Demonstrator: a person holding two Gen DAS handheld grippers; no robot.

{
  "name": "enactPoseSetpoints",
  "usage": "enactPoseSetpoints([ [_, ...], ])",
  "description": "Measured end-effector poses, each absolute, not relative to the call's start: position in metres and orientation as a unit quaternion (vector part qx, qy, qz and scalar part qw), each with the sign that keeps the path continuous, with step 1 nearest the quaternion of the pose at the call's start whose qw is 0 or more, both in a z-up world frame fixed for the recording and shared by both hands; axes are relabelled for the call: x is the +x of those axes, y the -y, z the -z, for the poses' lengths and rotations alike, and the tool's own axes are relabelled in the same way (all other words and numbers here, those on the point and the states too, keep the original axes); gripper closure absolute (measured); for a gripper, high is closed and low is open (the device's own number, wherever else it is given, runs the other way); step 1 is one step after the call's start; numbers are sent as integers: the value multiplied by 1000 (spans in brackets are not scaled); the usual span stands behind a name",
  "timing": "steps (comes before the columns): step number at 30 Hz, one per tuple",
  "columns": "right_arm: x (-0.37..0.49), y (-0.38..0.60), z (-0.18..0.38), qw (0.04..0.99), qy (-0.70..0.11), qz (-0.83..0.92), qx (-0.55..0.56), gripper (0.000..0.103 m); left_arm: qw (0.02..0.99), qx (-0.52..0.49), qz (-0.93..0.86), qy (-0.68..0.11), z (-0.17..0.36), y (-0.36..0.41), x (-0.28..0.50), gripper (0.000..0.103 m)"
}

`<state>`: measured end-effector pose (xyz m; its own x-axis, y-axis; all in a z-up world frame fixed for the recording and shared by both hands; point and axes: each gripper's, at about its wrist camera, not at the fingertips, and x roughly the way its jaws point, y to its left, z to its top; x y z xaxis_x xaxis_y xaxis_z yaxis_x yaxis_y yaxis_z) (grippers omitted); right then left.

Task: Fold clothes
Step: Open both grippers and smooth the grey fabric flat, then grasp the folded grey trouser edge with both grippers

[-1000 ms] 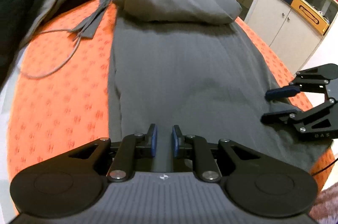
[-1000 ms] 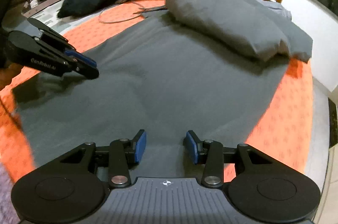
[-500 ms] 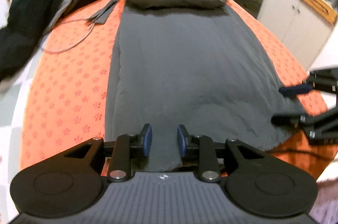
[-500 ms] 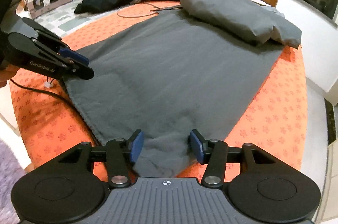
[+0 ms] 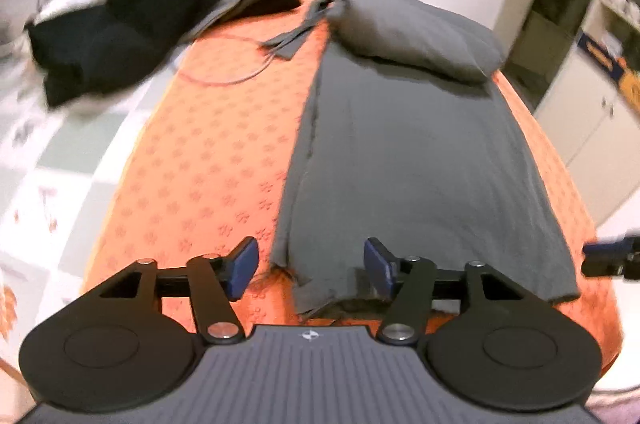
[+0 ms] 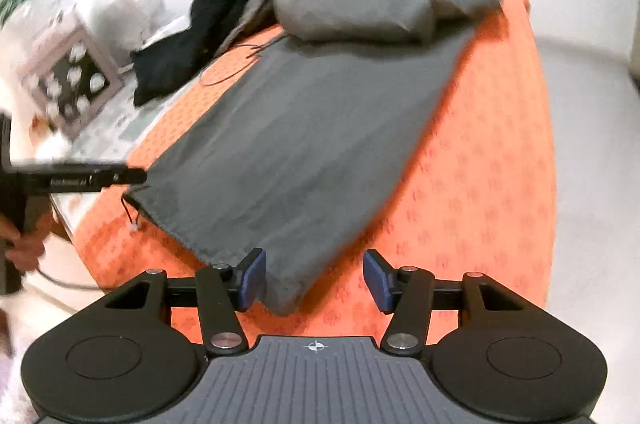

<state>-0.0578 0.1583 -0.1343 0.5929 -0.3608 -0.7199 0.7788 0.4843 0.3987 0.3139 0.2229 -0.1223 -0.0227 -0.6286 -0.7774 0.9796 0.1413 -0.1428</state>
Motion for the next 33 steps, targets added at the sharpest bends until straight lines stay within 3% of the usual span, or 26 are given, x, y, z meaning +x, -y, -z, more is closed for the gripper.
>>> enactPoseSetpoints([
  [4, -66, -140, 149, 793, -251, 352, 429, 46, 655, 207, 602, -408, 132, -207, 328, 37],
  [7, -65, -128, 158, 784, -236, 342, 461, 47, 644, 195, 599, -434, 141, -196, 336, 46],
  [16, -53, -111, 177, 762, -206, 333, 516, 51, 621, 172, 600, -474, 154, -183, 353, 47],
  [17, -53, -110, 178, 760, -200, 332, 522, 52, 616, 165, 601, -481, 154, -183, 354, 55],
  [18, -53, -108, 180, 755, -196, 328, 533, 68, 608, 155, 605, -490, 154, -184, 355, 72],
  [19, -52, -106, 181, 749, -195, 325, 543, 79, 604, 148, 607, -495, 153, -184, 356, 75],
  [21, -52, -101, 177, 744, -193, 324, 552, 85, 599, 144, 612, -495, 149, -184, 355, 90],
  [29, -56, -78, 136, 718, -127, 310, 611, 88, 593, 119, 621, -499, 115, -172, 359, 93],
  [33, -52, -73, 134, 719, -141, 320, 601, 86, 594, 127, 617, -501, 118, -168, 360, 93],
])
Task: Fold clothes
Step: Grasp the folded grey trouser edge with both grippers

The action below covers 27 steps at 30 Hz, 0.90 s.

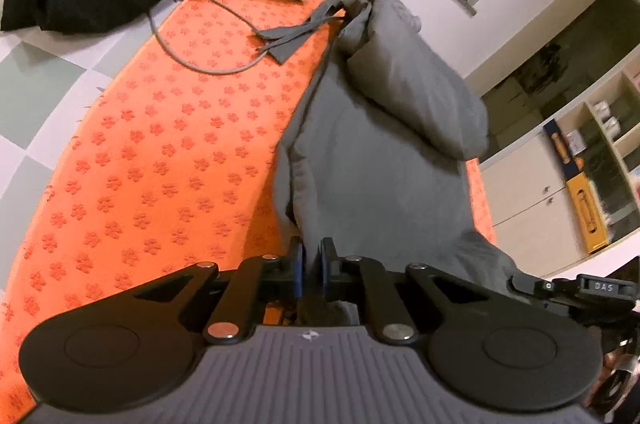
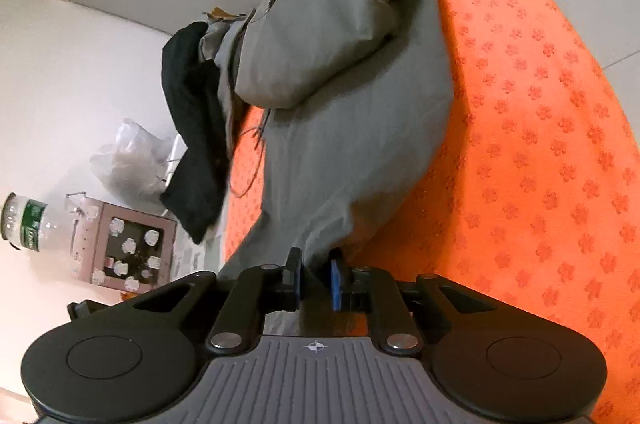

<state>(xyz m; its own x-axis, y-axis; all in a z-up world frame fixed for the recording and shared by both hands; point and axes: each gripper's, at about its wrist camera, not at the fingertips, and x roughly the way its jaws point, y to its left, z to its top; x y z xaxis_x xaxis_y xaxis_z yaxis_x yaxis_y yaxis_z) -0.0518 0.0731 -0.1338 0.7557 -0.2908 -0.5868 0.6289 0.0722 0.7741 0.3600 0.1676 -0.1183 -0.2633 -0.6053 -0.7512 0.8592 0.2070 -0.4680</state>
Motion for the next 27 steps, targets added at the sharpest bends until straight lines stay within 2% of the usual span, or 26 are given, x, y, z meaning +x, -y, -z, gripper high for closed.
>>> enactPoseSetpoints([
  [4, -47, -81, 152, 708, -176, 334, 597, 85, 589, 131, 616, -506, 128, -171, 360, 93],
  [8, -48, -94, 171, 695, -192, 356, 594, 77, 583, 132, 614, -517, 139, -176, 360, 92],
  [10, -50, -98, 178, 692, -194, 365, 591, 70, 582, 126, 609, -524, 144, -178, 362, 90],
  [12, -49, -101, 181, 693, -190, 367, 591, 69, 580, 116, 606, -532, 148, -179, 365, 88],
  [13, -49, -102, 182, 693, -188, 368, 591, 68, 578, 111, 604, -537, 150, -179, 367, 86],
  [15, -48, -105, 184, 695, -184, 368, 589, 65, 574, 106, 605, -542, 153, -179, 367, 70],
  [17, -44, -107, 183, 700, -186, 365, 585, 61, 575, 106, 604, -543, 155, -178, 366, 64],
  [18, -42, -108, 182, 703, -188, 362, 582, 62, 577, 105, 601, -542, 156, -178, 365, 65],
  [19, -41, -108, 181, 705, -192, 361, 579, 73, 584, 103, 596, -542, 156, -179, 364, 69],
  [20, -42, -106, 179, 706, -193, 357, 580, 82, 590, 98, 589, -544, 156, -180, 364, 90],
  [22, -45, -102, 175, 708, -186, 345, 588, 87, 598, 79, 577, -550, 153, -183, 365, 93],
  [27, -55, -90, 150, 716, -151, 302, 611, 89, 629, 40, 572, -525, 110, -192, 353, 95],
])
